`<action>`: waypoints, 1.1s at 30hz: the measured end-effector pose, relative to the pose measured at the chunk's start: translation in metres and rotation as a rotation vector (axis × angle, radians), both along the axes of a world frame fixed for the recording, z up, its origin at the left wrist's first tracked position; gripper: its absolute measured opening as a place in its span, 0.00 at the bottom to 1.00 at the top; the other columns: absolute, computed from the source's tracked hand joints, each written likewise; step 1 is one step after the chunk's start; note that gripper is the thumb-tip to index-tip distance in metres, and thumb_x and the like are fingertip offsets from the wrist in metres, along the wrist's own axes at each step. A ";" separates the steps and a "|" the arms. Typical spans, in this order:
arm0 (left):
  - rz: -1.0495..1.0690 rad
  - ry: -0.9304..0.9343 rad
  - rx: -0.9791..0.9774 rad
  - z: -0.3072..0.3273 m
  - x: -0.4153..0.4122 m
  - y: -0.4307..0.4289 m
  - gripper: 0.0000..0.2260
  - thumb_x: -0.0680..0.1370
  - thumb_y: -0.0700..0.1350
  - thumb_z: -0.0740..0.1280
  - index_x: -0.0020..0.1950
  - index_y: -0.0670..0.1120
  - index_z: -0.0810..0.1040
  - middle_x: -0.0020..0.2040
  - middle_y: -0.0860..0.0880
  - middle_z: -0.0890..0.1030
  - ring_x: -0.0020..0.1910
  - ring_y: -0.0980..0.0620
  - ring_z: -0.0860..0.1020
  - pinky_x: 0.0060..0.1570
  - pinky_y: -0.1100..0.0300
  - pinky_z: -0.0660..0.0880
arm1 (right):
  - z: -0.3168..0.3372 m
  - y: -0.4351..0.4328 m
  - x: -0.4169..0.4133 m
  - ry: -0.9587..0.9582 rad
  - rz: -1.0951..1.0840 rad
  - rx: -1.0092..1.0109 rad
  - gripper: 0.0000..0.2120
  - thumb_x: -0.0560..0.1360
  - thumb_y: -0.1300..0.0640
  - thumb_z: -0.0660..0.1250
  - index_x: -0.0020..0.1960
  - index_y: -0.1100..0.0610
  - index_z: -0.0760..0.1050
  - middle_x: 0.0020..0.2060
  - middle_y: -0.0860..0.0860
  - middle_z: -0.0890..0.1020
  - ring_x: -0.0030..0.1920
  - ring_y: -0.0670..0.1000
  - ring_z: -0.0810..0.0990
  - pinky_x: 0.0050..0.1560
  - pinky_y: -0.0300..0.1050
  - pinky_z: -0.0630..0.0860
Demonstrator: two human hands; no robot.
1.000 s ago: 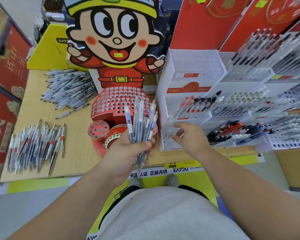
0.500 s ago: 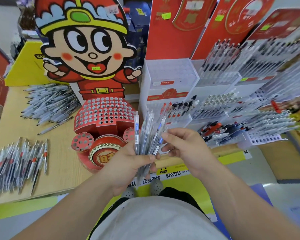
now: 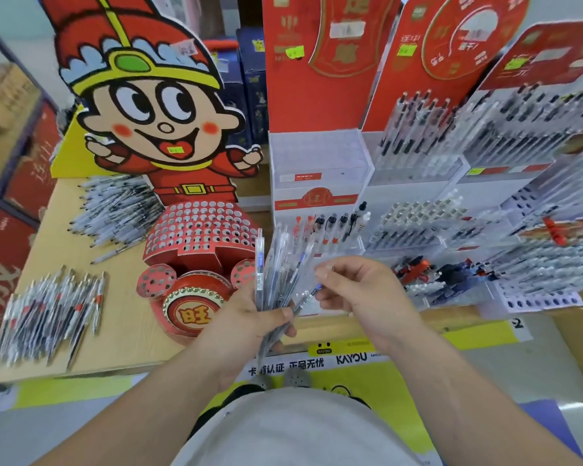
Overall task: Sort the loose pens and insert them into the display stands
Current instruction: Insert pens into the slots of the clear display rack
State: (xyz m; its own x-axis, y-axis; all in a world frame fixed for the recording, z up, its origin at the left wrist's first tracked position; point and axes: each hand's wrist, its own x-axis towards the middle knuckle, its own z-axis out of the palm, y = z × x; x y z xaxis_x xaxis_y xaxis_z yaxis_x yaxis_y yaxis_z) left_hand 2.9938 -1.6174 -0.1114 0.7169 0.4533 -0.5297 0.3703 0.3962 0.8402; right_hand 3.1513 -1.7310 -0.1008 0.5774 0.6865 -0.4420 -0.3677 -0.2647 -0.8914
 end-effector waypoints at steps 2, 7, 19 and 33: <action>0.060 0.010 0.010 0.000 0.003 -0.002 0.10 0.80 0.34 0.68 0.60 0.44 0.77 0.40 0.47 0.83 0.38 0.50 0.82 0.37 0.55 0.80 | -0.001 -0.004 0.011 0.026 -0.008 0.040 0.02 0.76 0.64 0.71 0.47 0.62 0.82 0.37 0.53 0.83 0.36 0.50 0.82 0.41 0.42 0.83; 0.192 0.055 0.039 -0.011 0.001 -0.001 0.14 0.79 0.32 0.67 0.62 0.45 0.77 0.38 0.46 0.80 0.36 0.49 0.78 0.36 0.52 0.76 | -0.008 -0.017 0.047 -0.110 -0.012 0.096 0.04 0.77 0.66 0.69 0.50 0.63 0.82 0.42 0.51 0.86 0.39 0.49 0.84 0.44 0.39 0.82; 0.323 0.061 -0.043 -0.003 -0.013 -0.002 0.12 0.79 0.34 0.68 0.61 0.44 0.77 0.40 0.44 0.74 0.33 0.50 0.73 0.32 0.55 0.74 | -0.082 0.003 0.048 -0.818 0.283 -0.088 0.12 0.76 0.61 0.73 0.58 0.54 0.83 0.42 0.43 0.80 0.40 0.39 0.79 0.46 0.30 0.75; 0.358 0.076 -0.061 -0.003 -0.014 0.008 0.17 0.78 0.34 0.69 0.67 0.37 0.73 0.43 0.41 0.72 0.31 0.50 0.72 0.31 0.55 0.74 | -0.105 0.018 0.049 -0.951 0.417 -0.135 0.15 0.76 0.59 0.73 0.62 0.54 0.82 0.51 0.49 0.84 0.44 0.43 0.79 0.53 0.36 0.75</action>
